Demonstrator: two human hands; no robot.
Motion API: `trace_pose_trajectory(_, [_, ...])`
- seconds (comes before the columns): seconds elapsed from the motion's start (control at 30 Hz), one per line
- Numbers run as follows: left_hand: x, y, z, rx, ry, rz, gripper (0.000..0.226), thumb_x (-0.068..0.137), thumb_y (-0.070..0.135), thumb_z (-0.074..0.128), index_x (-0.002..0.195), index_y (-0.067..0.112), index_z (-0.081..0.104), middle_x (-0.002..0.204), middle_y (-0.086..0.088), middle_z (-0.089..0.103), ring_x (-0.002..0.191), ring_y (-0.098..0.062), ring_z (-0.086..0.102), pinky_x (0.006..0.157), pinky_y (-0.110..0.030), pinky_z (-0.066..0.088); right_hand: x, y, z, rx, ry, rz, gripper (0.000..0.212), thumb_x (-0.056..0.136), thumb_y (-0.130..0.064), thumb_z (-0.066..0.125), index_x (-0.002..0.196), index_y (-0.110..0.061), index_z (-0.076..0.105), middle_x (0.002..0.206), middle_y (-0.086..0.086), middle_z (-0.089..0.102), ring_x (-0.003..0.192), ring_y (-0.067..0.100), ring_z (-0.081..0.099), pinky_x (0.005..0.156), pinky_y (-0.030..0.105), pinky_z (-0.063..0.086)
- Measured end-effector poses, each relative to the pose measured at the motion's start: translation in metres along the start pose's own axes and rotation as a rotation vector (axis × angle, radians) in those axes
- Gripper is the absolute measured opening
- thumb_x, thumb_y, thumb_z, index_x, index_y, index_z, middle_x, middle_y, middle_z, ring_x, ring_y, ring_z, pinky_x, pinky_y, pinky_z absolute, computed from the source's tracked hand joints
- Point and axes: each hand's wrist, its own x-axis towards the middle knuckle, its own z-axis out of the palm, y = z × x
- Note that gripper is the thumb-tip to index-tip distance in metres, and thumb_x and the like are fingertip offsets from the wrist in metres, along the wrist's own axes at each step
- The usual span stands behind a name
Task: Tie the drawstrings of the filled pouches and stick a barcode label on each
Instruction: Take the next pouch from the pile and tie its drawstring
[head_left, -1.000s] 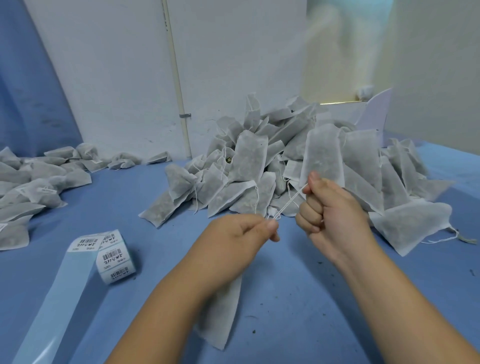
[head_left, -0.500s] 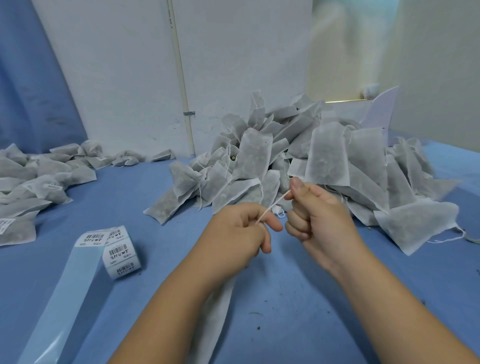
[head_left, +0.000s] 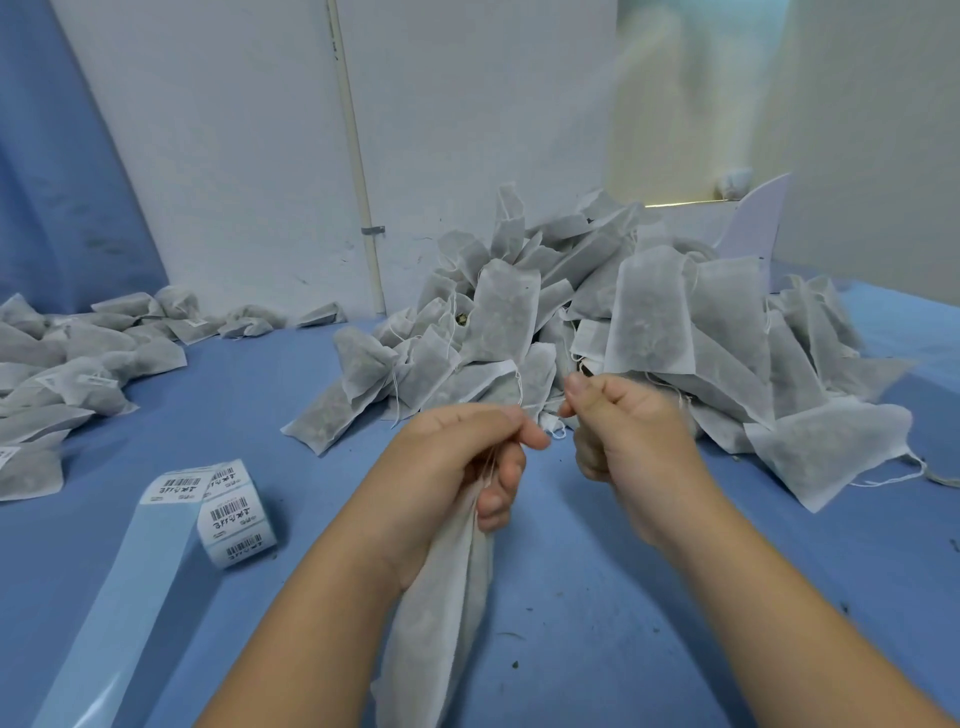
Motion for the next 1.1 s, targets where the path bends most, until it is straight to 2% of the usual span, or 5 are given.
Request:
trace_pose_trajectory(0.27, [0.005, -0.005, -0.008, -0.02, 0.129, 0.125, 0.025, 0.09, 0.025, 0.056, 0.103, 0.023, 0.077, 0.066, -0.003, 0.058, 0.051, -0.017, 0.055, 0.05, -0.025, 0.047, -0.008, 0.004, 0.011, -0.289, -0.111, -0.109, 0.021, 0.096, -0.018, 0.059, 0.075, -0.019, 0.062, 0.043, -0.017, 0.04, 0.04, 0.002, 0.032, 0.043, 0.012, 0.028])
trace_pose_trajectory(0.47, [0.01, -0.012, -0.01, 0.459, 0.38, 0.13, 0.025, 0.095, 0.017, 0.054, 0.097, 0.035, 0.071, 0.055, 0.012, 0.056, 0.047, -0.009, 0.047, 0.052, -0.02, 0.04, -0.016, 0.002, 0.012, -0.376, -0.213, -0.23, 0.016, 0.091, -0.017, 0.065, 0.082, -0.029, 0.069, 0.047, -0.011, 0.037, 0.045, 0.008, 0.027, 0.044, 0.015, 0.026])
trace_pose_trajectory(0.7, [0.004, -0.02, -0.005, 0.897, 0.202, 0.243, 0.016, 0.088, 0.031, 0.058, 0.08, 0.018, 0.062, 0.051, 0.011, 0.041, 0.047, -0.005, 0.036, 0.047, -0.018, 0.03, -0.017, -0.013, 0.006, -0.245, -0.193, -0.314, 0.021, 0.086, 0.0, 0.068, 0.073, -0.015, 0.073, 0.059, 0.011, 0.061, 0.052, 0.017, 0.047, 0.054, 0.015, 0.041])
trace_pose_trajectory(0.87, [0.002, -0.012, 0.0, 0.685, 0.066, 0.119, 0.036, 0.097, 0.03, 0.057, 0.063, 0.026, 0.07, 0.048, 0.009, 0.042, 0.045, -0.008, 0.036, 0.046, -0.017, 0.031, -0.012, -0.013, 0.003, -0.187, -0.15, -0.248, 0.016, 0.083, 0.001, 0.069, 0.072, -0.011, 0.071, 0.051, -0.014, 0.055, 0.047, 0.001, 0.045, 0.049, 0.009, 0.037])
trace_pose_trajectory(1.1, [0.001, -0.008, 0.003, 0.254, -0.007, -0.027, 0.037, 0.098, 0.019, 0.051, 0.066, 0.014, 0.069, 0.048, 0.003, 0.043, 0.039, -0.011, 0.034, 0.044, -0.021, 0.032, -0.01, -0.001, 0.006, -0.354, -0.254, 0.007, 0.017, 0.075, -0.035, 0.068, 0.075, -0.018, 0.07, 0.061, 0.004, 0.059, 0.05, 0.013, 0.051, 0.049, 0.023, 0.039])
